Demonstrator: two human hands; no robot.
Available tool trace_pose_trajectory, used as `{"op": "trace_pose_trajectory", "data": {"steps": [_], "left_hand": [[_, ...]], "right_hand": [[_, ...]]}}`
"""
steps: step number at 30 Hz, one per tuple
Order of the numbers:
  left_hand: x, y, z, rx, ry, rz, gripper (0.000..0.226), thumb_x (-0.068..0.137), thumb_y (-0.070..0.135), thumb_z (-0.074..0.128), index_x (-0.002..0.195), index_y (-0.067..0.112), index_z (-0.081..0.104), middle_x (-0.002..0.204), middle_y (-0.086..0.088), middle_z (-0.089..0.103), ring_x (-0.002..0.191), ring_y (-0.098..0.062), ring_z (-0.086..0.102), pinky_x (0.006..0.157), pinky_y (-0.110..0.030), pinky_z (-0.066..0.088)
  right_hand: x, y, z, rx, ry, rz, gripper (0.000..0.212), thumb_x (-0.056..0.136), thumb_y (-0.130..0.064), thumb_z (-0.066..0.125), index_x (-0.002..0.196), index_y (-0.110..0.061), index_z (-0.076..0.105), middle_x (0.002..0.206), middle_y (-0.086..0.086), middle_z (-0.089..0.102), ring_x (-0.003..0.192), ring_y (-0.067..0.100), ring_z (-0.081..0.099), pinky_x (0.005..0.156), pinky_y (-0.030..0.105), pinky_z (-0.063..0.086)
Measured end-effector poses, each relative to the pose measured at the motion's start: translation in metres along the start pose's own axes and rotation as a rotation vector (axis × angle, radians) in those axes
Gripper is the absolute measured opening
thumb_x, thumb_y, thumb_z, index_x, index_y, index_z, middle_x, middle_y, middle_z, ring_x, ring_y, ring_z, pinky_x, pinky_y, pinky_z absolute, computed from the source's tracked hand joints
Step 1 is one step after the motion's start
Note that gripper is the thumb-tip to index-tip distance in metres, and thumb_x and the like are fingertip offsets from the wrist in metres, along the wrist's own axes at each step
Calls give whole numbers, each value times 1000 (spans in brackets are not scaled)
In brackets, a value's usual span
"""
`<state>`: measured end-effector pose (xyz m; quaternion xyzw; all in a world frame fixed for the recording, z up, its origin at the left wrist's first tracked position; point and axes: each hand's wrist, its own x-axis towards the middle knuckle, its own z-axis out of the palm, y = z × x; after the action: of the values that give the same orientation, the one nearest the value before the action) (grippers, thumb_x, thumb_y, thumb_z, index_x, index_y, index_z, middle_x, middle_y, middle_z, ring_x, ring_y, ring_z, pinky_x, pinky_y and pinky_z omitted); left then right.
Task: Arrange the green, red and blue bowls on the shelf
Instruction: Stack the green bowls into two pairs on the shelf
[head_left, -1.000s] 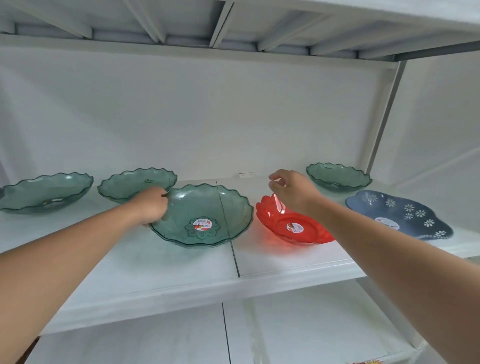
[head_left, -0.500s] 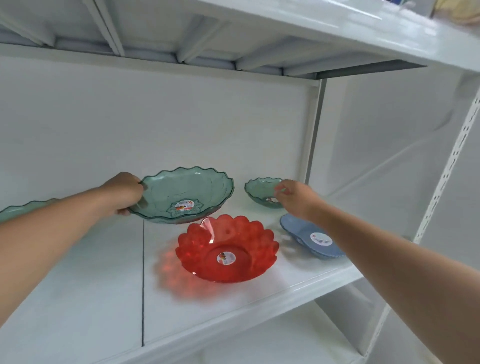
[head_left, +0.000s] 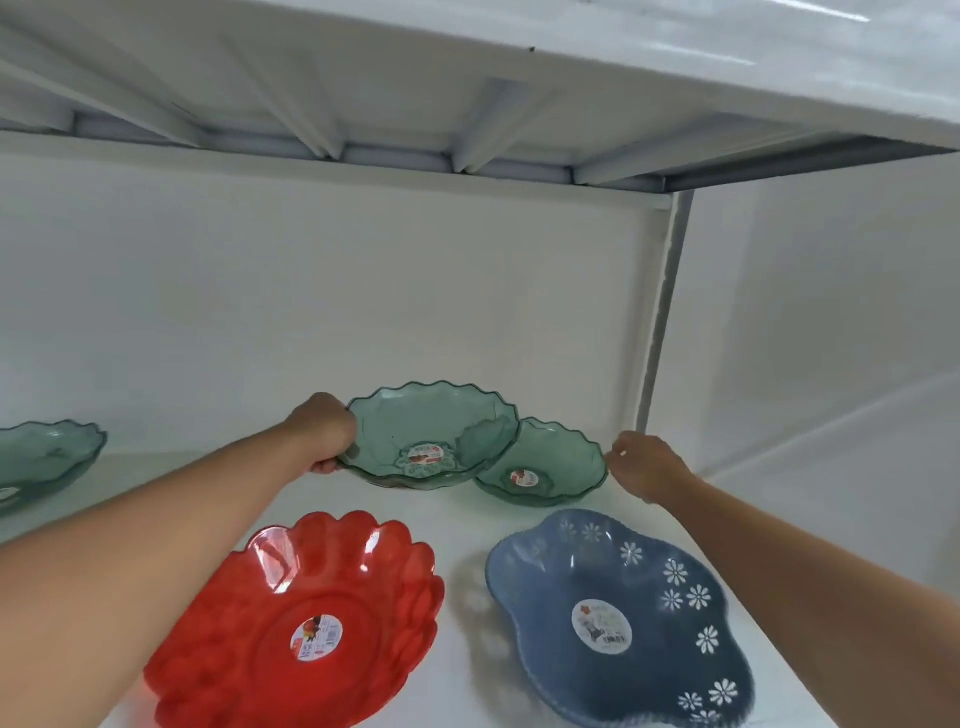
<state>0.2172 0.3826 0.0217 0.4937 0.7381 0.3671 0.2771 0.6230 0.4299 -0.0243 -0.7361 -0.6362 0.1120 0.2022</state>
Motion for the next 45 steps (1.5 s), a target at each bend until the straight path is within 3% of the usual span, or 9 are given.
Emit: {"op": "trace_pose_trajectory", "data": {"steps": [4, 8, 10, 12, 23, 27, 31, 35, 45], "left_hand": [[4, 7, 8, -1, 19, -25, 25, 103, 5, 44, 113, 1, 66, 104, -28, 78, 63, -26, 58, 52, -28, 45], [9, 3, -2, 16, 60, -53, 24, 104, 6, 46, 115, 1, 66, 106, -27, 78, 63, -25, 58, 50, -27, 45], [8, -1, -9, 13, 88, -67, 22, 104, 6, 46, 115, 2, 65, 109, -28, 77, 62, -25, 57, 49, -27, 45], [7, -6, -18, 9, 111, -89, 24, 104, 6, 45, 118, 2, 65, 111, -29, 77, 61, -25, 56, 49, -27, 45], [-29, -62, -130, -56, 330, -167, 18, 105, 6, 46, 113, 4, 62, 102, -25, 73, 57, -25, 53, 36, -17, 41], [-45, -108, -187, -177, 363, -268, 9, 105, 9, 48, 107, 8, 57, 86, -16, 61, 42, -24, 56, 33, -13, 35], [-52, -166, -240, -179, 408, -282, 15, 101, 5, 48, 86, 5, 53, 72, -14, 55, 26, -22, 53, 37, -19, 40], [-57, -227, -304, -175, 471, -262, 20, 97, 0, 45, 81, 8, 51, 69, -15, 56, 46, -23, 52, 53, -27, 39], [-73, -333, -447, -149, 509, -321, 15, 96, -2, 45, 87, 2, 55, 77, -17, 60, 52, -25, 52, 38, -21, 37]], "right_hand": [[29, 6, 22, 107, -56, 58, 56, 105, -37, 48, 150, -4, 44, 141, 19, 61, 126, 39, 62, 89, 37, 46], [46, -9, 39, 330, -149, 115, 18, 100, -12, 53, 93, 2, 62, 80, 15, 65, 69, 30, 68, 61, 27, 50], [52, -15, 42, 353, -163, 138, 27, 96, 3, 47, 71, -1, 56, 53, 12, 57, 47, 23, 50, 49, 24, 37], [53, -19, 42, 398, -189, 137, 32, 94, 6, 44, 67, -1, 59, 44, 12, 59, 48, 22, 45, 53, 26, 33], [16, -93, 27, 526, -184, 17, 25, 99, 6, 40, 94, 6, 65, 82, 26, 67, 49, 22, 48, 48, 25, 30], [-25, -150, 35, 600, -188, 0, 24, 98, 6, 36, 92, 2, 59, 73, 20, 60, 34, 15, 45, 31, 17, 27], [-79, -222, 61, 658, -214, -62, 24, 96, 6, 35, 85, 0, 56, 69, 18, 57, 25, 10, 41, 31, 18, 25], [-131, -299, 97, 645, -221, -82, 24, 94, 6, 36, 84, 2, 57, 66, 19, 58, 30, 14, 40, 35, 18, 25], [-202, -434, 167, 626, -228, -21, 24, 92, 5, 30, 95, 2, 54, 66, 20, 59, 42, 19, 35, 32, 17, 23]]}}
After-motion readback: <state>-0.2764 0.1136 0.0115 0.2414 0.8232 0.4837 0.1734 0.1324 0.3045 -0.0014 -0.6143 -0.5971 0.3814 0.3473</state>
